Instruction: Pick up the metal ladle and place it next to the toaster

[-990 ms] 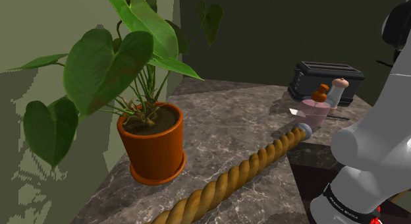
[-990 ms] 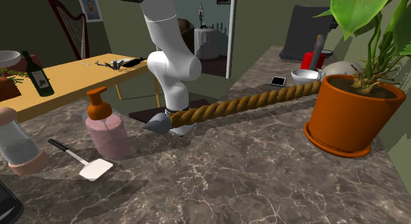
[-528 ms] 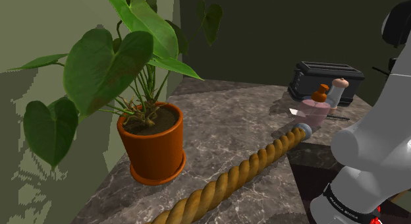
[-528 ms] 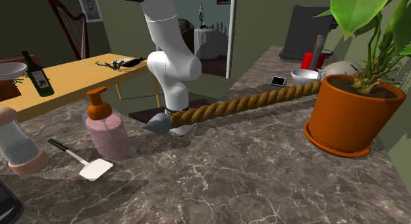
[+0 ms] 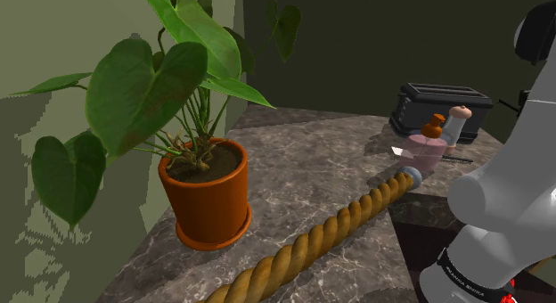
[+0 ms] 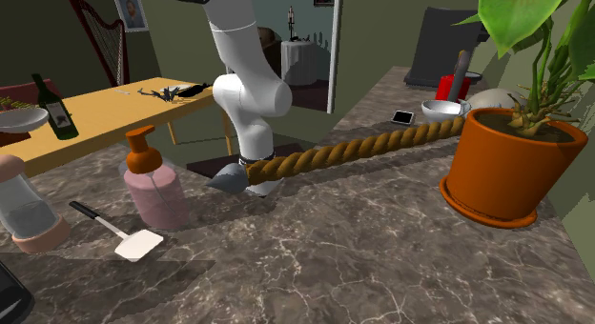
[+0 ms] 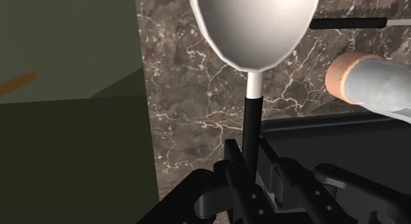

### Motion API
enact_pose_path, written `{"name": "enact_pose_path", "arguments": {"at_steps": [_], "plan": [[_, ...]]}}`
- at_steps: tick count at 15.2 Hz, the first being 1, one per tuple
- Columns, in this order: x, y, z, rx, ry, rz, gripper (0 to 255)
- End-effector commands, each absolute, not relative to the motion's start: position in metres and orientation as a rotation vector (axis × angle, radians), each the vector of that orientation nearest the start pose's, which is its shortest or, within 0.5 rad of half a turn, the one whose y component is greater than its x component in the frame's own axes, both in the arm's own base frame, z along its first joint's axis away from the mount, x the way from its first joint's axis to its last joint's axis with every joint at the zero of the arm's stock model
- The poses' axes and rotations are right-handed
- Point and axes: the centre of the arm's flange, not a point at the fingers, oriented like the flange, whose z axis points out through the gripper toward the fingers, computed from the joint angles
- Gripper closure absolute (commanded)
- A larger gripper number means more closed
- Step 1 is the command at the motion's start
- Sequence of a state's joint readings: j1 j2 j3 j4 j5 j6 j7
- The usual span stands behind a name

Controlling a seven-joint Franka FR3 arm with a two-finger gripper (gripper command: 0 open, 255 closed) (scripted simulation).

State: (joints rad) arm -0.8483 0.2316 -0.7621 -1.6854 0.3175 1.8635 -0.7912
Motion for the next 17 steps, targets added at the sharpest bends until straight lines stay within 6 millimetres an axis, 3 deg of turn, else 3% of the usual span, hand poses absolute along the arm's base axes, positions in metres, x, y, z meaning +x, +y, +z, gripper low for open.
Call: {"name": "enact_pose_path", "arguments": {"at_steps": [1, 17], "plan": [[0.034, -0.617, 0.482, -2.791, 1.339, -0.219, 255], [0.034, -0.617, 0.398, -2.791, 1.339, -0.219, 255]]}}
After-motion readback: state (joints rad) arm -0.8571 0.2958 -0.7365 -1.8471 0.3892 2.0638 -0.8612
